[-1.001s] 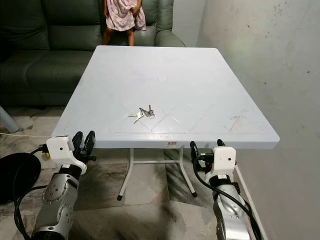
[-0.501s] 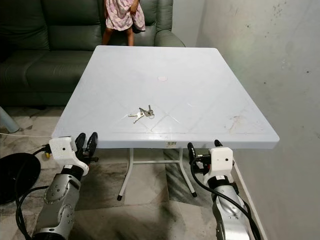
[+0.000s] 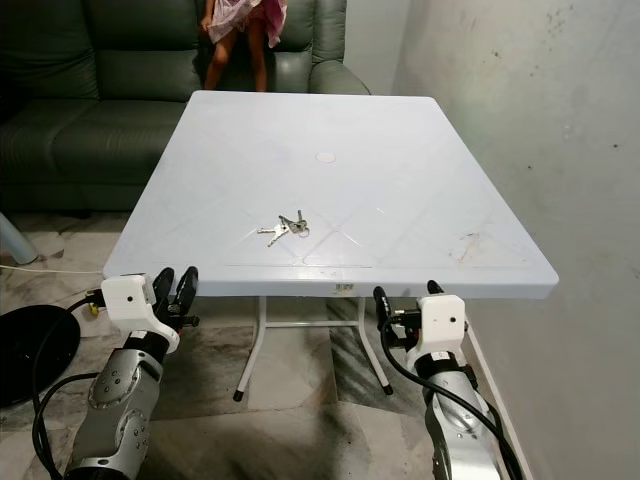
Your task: Hang keys on a hook
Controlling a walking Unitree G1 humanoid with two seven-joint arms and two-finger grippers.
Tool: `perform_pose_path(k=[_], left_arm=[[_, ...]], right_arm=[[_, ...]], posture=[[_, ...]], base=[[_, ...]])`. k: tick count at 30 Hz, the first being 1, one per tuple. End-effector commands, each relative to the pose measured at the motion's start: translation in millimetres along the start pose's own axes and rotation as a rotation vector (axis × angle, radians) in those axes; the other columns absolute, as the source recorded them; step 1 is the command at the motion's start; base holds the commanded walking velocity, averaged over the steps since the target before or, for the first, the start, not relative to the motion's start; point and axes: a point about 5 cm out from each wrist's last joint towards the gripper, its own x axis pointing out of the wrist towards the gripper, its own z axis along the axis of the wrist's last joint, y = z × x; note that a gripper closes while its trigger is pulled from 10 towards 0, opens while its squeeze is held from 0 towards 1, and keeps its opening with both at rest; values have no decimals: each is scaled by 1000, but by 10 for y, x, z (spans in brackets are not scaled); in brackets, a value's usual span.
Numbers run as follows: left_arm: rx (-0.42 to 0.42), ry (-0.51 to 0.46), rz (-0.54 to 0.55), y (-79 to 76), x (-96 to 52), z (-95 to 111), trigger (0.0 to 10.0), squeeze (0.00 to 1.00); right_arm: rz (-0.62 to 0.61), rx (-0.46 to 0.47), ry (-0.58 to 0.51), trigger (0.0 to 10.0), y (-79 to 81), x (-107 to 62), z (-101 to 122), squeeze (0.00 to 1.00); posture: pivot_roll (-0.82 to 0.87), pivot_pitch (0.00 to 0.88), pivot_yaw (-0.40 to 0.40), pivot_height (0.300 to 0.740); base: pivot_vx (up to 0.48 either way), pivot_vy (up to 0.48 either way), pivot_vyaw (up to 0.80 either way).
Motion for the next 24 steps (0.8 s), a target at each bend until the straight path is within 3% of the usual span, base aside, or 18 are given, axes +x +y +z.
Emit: perform_pose_path(k=[1, 4, 24], left_arm=[[10, -3, -2, -17, -9, 15, 10000, 0], [15, 0, -3, -30, -9, 12, 10000, 0], [-17, 35, -2, -47, -10, -19, 10000, 0]], right_arm=[[9, -9, -6, 10000, -2, -3, 34, 0], [15, -10, -7, 10000, 0, -7, 39, 0], [36, -23, -2, 10000, 11, -8, 55, 0]], posture=[[114, 0, -59, 736], [113, 0, -59, 736], [113, 0, -62, 736]], base=[[0, 0, 0], [0, 0, 0], [0, 0, 800]])
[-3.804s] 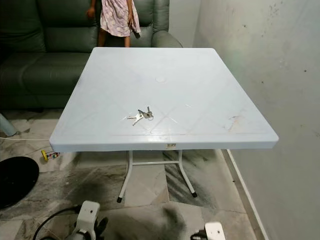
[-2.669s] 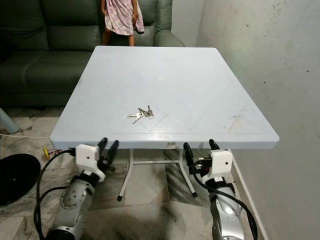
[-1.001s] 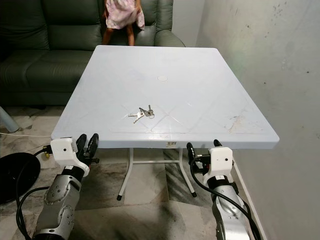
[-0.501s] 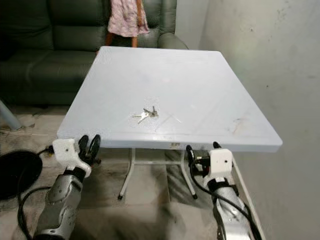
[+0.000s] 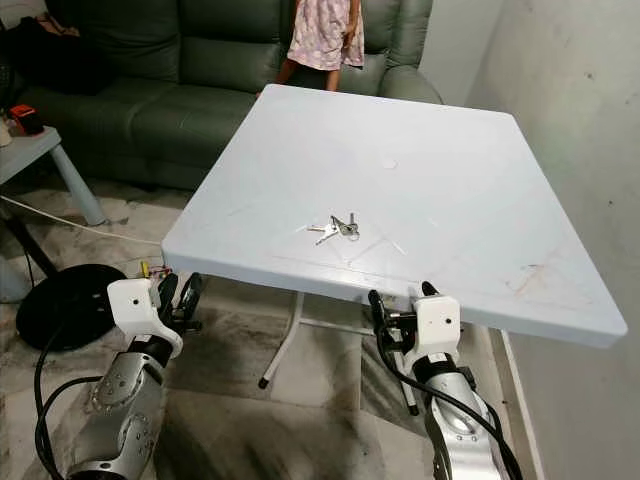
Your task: Hang keys on a hook
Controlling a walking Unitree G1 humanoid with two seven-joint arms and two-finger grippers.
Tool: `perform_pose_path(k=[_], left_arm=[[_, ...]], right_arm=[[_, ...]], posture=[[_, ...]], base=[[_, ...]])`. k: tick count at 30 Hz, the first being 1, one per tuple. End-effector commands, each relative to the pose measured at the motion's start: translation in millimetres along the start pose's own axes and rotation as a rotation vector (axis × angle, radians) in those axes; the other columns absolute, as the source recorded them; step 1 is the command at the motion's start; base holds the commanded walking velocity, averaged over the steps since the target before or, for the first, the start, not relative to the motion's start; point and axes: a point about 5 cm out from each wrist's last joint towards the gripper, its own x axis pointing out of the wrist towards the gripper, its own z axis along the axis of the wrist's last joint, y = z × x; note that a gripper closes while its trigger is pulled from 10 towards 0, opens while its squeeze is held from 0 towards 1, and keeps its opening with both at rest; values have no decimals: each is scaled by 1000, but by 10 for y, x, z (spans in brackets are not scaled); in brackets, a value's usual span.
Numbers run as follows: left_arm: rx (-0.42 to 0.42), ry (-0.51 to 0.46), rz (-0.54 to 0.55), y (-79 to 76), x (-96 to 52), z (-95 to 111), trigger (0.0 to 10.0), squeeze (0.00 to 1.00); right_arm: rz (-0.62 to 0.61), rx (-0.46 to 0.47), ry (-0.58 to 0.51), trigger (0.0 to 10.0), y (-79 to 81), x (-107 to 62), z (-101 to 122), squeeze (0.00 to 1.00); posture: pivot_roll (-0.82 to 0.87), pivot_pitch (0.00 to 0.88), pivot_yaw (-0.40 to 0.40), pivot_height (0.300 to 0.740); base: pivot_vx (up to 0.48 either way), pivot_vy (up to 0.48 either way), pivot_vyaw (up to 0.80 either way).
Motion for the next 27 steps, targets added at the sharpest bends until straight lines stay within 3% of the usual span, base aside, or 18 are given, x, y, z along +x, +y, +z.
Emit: perform_pose_path(k=[1, 4, 20, 27], left_arm=[[-9, -12, -16, -31, 10, 43, 10000, 0], [-16, -13, -21, -40, 13, 46, 10000, 0], [-20, -3, -23, -49, 10, 47, 10000, 0], [21, -16, 24, -51, 9, 48, 10000, 0]], right_arm=[[-2, -10, -15, 10000, -19, 8, 55, 0], [-2, -8, -14, 10000, -22, 11, 57, 0], [15, 46, -23, 10000, 21, 12, 63, 0], [42, 51, -15, 10000, 45, -1, 50, 0]], posture=[[113, 0, -62, 736], [113, 0, -64, 736], [114, 0, -65, 736], [114, 0, -64, 736]], base=[[0, 0, 800], [253, 0, 754], [395, 0, 0], [36, 0, 0]])
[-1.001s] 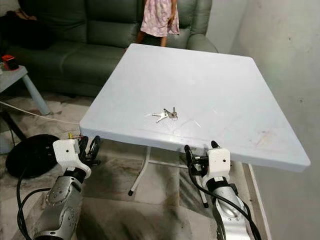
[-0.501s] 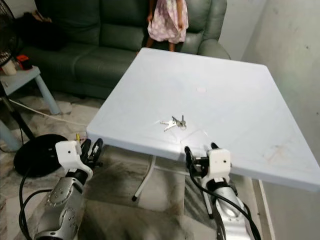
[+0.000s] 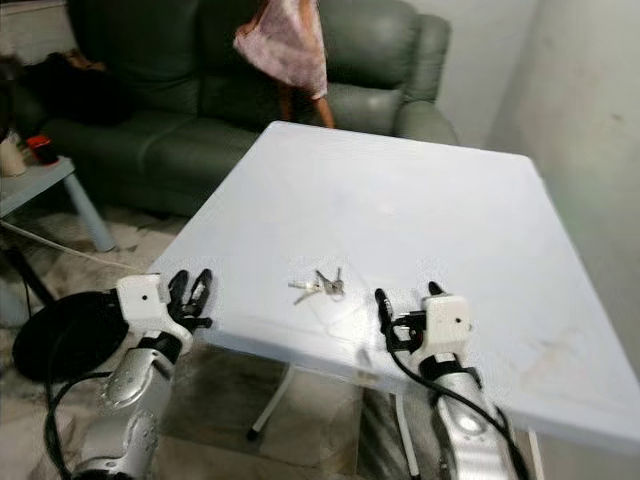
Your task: Hang keys on a hook
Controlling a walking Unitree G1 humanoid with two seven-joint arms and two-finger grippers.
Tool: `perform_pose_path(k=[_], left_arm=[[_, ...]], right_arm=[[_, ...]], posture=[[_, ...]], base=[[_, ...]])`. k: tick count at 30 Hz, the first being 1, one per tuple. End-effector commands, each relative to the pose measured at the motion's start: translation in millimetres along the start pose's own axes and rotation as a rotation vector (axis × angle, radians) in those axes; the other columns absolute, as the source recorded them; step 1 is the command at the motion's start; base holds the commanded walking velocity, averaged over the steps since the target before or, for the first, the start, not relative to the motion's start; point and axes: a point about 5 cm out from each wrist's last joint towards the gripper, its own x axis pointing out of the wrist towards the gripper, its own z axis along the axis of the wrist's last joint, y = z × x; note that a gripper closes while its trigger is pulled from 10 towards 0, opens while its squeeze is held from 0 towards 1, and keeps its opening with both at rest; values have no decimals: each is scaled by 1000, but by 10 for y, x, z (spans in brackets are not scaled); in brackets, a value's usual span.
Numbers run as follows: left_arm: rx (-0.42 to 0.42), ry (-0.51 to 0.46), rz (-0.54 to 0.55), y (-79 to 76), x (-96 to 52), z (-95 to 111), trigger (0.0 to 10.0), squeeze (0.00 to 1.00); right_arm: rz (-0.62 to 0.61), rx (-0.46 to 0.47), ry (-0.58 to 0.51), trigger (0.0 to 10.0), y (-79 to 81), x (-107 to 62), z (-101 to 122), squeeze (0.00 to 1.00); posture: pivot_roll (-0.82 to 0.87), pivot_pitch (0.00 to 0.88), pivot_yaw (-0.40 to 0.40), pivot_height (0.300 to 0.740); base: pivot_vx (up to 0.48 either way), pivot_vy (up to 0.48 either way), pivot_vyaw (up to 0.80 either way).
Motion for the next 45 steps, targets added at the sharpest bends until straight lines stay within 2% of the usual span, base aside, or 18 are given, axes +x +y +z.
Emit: perform_pose_path(k=[1, 9, 18, 45], left_arm=[[3, -13, -30, -127, 24, 15, 10000, 0], [22, -11, -49, -171, 22, -4, 10000, 0], [-18, 4, -53, -187, 26, -26, 10000, 0], [-23, 4, -51, -189, 12, -37, 10000, 0]], right_arm=[[-21, -9, 16, 10000, -109, -64, -14, 0], [19, -44, 23, 10000, -112, -40, -6, 0], [36, -91, 23, 10000, -125, -25, 10, 0], [47, -77, 33, 10000, -92, -80, -11, 0]], posture=[[114, 0, -64, 736], [111, 0, -63, 736], [110, 0, -67, 736], [105, 0, -72, 736]], base=[[0, 0, 0], [0, 0, 0], [0, 0, 0], [0, 471, 0]])
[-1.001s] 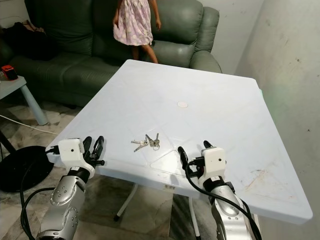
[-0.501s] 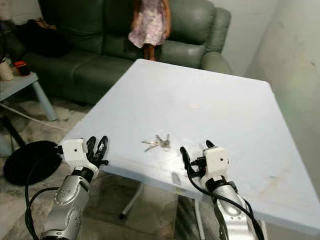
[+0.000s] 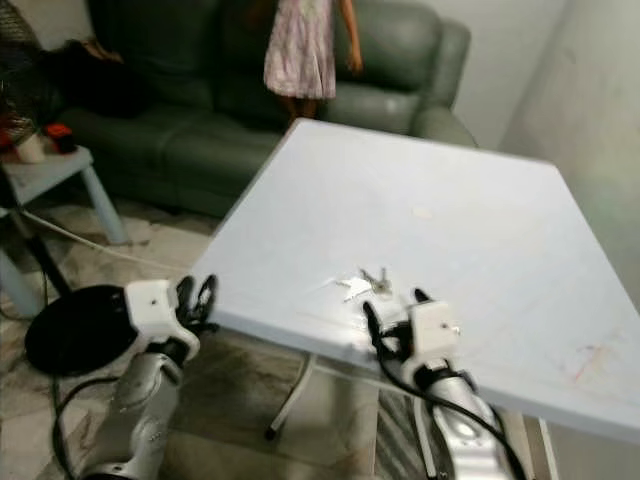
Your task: Hang keys on a hook
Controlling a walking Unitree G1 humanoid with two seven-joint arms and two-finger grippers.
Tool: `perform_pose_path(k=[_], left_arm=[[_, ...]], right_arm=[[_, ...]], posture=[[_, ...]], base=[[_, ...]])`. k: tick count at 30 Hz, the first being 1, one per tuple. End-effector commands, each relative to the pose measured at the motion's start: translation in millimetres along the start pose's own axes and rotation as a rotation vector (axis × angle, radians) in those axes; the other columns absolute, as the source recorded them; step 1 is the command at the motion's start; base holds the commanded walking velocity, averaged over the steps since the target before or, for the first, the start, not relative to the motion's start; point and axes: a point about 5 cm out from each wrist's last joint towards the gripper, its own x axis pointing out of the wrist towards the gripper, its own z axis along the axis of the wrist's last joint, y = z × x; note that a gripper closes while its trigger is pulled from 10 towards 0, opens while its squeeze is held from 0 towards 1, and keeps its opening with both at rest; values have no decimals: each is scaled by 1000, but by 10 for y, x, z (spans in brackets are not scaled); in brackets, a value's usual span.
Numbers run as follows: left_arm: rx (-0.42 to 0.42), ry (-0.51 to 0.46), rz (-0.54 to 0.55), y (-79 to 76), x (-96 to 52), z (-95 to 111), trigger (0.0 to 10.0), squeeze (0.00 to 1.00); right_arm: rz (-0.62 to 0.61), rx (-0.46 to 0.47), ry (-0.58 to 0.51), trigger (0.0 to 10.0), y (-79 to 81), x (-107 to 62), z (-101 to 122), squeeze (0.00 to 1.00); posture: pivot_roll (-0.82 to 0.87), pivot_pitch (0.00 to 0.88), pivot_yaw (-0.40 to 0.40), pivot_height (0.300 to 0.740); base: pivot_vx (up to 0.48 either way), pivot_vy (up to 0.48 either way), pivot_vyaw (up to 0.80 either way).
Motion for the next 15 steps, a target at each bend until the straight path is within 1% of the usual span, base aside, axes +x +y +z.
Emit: perform_pose_path(k=[1, 4, 8, 10, 11, 13, 15], left_arm=[[-13, -10, -36, -133, 32, 15, 10000, 0], [12, -8, -39, -142, 36, 19, 10000, 0], [24, -1, -60, -165, 38, 19, 10000, 0], [60, 11, -92, -205, 40, 14, 10000, 0], [60, 11, -92, -205, 40, 14, 10000, 0], [91, 19, -142, -265, 36, 9, 10000, 0], [106, 18, -163, -285, 32, 9, 10000, 0]], right_arm=[[-27, -18, 3, 10000, -107, -39, 14, 0], [-29, -19, 3, 10000, -106, -35, 18, 0], [-77, -27, 31, 10000, -136, -9, 3, 0], [-129, -66, 62, 10000, -179, 28, -6, 0], [-129, -66, 62, 10000, -179, 28, -6, 0], [-171, -65, 97, 10000, -220, 86, -3, 0], [-183, -71, 112, 10000, -233, 112, -1, 0]], posture=[[105, 0, -73, 736], [105, 0, -73, 736], [105, 0, -73, 736], [106, 0, -72, 736], [106, 0, -72, 736], [106, 0, -72, 736], [110, 0, -72, 736]], base=[[0, 0, 0], [0, 0, 0], [0, 0, 0], [0, 0, 0], [0, 0, 0], [0, 0, 0], [0, 0, 0]])
